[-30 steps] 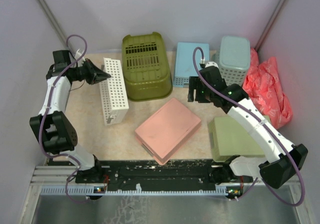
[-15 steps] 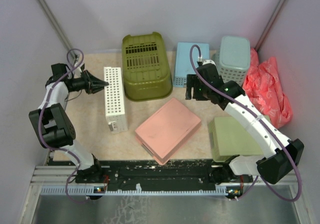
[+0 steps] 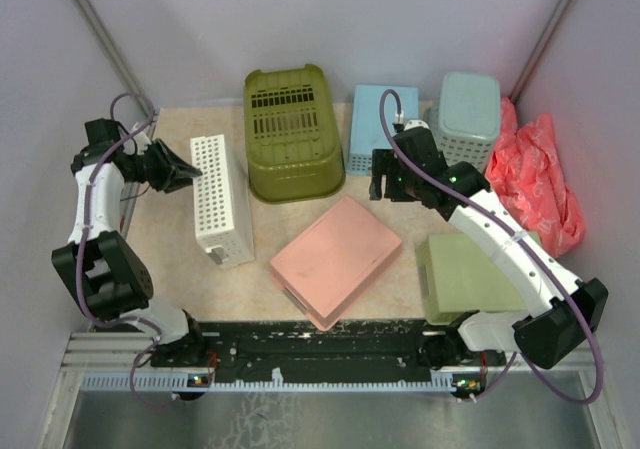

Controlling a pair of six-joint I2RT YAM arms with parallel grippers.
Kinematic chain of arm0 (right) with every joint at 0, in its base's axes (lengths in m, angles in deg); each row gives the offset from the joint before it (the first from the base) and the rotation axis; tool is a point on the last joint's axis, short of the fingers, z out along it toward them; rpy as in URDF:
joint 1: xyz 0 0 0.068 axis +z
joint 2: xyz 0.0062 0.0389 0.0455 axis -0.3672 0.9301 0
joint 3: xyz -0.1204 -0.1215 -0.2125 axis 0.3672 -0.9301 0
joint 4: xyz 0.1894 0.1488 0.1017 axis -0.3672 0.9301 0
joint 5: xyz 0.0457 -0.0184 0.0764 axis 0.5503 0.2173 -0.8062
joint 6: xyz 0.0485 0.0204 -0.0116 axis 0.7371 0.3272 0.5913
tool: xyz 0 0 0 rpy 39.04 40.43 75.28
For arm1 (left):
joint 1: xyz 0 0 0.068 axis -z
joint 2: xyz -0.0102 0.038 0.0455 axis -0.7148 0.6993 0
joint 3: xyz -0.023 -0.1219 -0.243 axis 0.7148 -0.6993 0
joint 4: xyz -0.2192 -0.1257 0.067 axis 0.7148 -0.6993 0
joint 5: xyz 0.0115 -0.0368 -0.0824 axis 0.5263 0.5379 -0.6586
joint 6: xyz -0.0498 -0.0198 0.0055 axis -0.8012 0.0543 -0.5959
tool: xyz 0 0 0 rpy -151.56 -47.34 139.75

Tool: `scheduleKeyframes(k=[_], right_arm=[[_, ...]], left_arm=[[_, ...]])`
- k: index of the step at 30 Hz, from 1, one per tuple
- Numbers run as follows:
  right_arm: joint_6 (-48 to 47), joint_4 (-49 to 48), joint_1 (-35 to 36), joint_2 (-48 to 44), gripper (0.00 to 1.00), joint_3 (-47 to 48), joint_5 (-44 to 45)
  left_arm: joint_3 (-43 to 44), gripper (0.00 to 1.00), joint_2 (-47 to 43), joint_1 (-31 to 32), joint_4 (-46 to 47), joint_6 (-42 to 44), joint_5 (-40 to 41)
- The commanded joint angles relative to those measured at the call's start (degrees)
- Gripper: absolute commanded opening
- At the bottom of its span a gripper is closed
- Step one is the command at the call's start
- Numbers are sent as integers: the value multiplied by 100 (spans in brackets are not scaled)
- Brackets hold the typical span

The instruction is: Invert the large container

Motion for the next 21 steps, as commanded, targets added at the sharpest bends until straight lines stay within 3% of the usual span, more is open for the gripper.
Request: scheduleKeyframes(k=[1, 9, 11, 13, 18, 21], right_arm=[[-54, -211, -27, -38, 72, 259, -24], [-80, -211, -28, -52, 72, 268, -84], [-80, -218, -28, -53, 72, 279, -116], [-80, -220, -28, -56, 72, 287, -148], [-63, -220, -28, -56, 72, 315, -206], [-62, -207, -28, -44, 72, 369, -145]], left_arm=[[141, 40, -98, -92, -764, 488, 1825], [365, 41, -440, -102, -1170, 434, 3989], [499, 61, -517, -102, -1252, 401, 4448], [651, 75, -606, -102, -1305, 383, 4763], [1303, 84, -876, -31, -1432, 373, 5076], [1607, 87, -1064, 383, -1445, 402, 5240]])
